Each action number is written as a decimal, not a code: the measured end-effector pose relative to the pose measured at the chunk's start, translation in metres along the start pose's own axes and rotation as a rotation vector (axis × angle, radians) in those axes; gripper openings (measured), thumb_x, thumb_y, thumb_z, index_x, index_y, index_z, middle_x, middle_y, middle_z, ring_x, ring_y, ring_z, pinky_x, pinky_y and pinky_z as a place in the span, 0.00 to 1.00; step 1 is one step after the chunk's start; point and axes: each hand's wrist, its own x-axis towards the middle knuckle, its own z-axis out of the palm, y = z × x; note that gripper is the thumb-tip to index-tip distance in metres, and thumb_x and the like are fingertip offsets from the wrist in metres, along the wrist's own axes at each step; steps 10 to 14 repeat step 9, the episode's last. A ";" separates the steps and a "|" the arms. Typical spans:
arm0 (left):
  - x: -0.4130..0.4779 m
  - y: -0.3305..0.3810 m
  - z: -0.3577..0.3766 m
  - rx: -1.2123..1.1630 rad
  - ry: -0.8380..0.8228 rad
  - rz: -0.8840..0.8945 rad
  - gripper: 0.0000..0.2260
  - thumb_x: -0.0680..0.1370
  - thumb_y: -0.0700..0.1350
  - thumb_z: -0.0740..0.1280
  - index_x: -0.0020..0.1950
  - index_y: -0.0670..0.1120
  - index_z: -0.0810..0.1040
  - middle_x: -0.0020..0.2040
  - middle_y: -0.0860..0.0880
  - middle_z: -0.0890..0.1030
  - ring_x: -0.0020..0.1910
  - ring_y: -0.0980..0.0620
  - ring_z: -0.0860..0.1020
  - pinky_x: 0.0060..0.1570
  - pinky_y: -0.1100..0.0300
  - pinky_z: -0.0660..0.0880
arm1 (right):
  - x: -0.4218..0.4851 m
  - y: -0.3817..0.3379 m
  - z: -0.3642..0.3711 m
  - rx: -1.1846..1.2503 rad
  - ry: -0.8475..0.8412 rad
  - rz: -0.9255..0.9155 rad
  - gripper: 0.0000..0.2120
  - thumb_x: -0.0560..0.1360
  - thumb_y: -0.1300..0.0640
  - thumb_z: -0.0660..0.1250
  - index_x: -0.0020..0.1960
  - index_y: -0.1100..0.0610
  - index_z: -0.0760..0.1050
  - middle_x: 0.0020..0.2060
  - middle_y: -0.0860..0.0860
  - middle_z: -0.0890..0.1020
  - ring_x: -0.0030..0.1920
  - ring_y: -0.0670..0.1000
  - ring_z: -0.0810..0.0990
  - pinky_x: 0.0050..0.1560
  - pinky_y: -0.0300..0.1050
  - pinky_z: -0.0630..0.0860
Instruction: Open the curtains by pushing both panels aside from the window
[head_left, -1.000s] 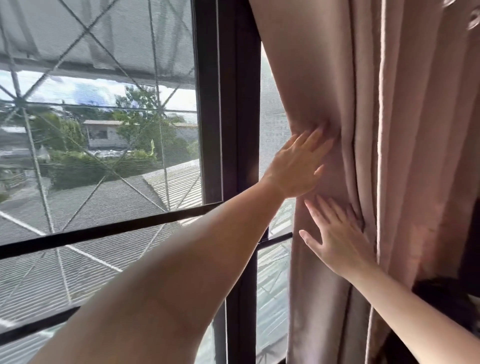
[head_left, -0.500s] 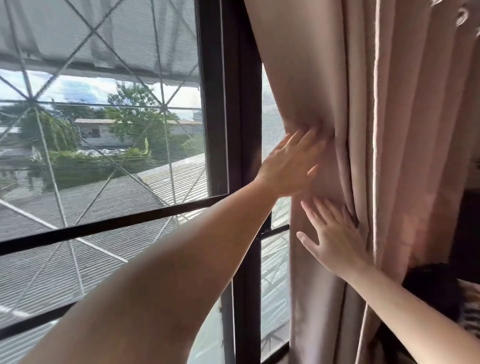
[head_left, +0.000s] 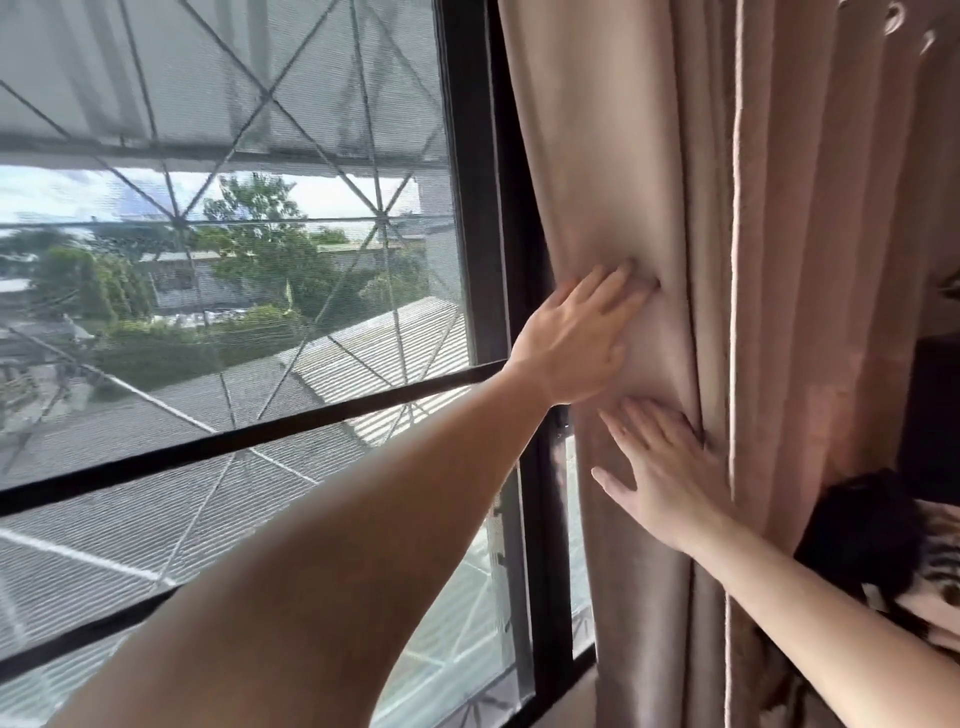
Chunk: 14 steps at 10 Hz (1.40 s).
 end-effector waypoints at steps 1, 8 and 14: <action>-0.020 -0.004 -0.017 -0.019 -0.046 0.015 0.31 0.82 0.53 0.59 0.85 0.54 0.57 0.85 0.48 0.58 0.84 0.45 0.59 0.82 0.49 0.58 | -0.010 -0.024 -0.007 0.035 0.034 -0.020 0.36 0.77 0.35 0.58 0.79 0.54 0.69 0.73 0.58 0.74 0.74 0.61 0.68 0.75 0.58 0.61; -0.171 -0.041 -0.106 -0.011 -0.148 -0.046 0.31 0.83 0.59 0.58 0.85 0.55 0.56 0.86 0.46 0.57 0.84 0.46 0.57 0.81 0.44 0.61 | -0.074 -0.168 -0.029 0.236 -0.086 -0.039 0.38 0.77 0.33 0.57 0.83 0.50 0.63 0.79 0.60 0.69 0.78 0.67 0.64 0.76 0.74 0.58; -0.184 -0.035 -0.120 -0.007 -0.158 -0.132 0.31 0.84 0.59 0.59 0.85 0.56 0.55 0.86 0.46 0.55 0.84 0.45 0.57 0.82 0.45 0.59 | -0.075 -0.172 -0.032 0.205 -0.124 -0.112 0.39 0.78 0.32 0.55 0.84 0.49 0.59 0.80 0.59 0.67 0.79 0.66 0.64 0.77 0.72 0.58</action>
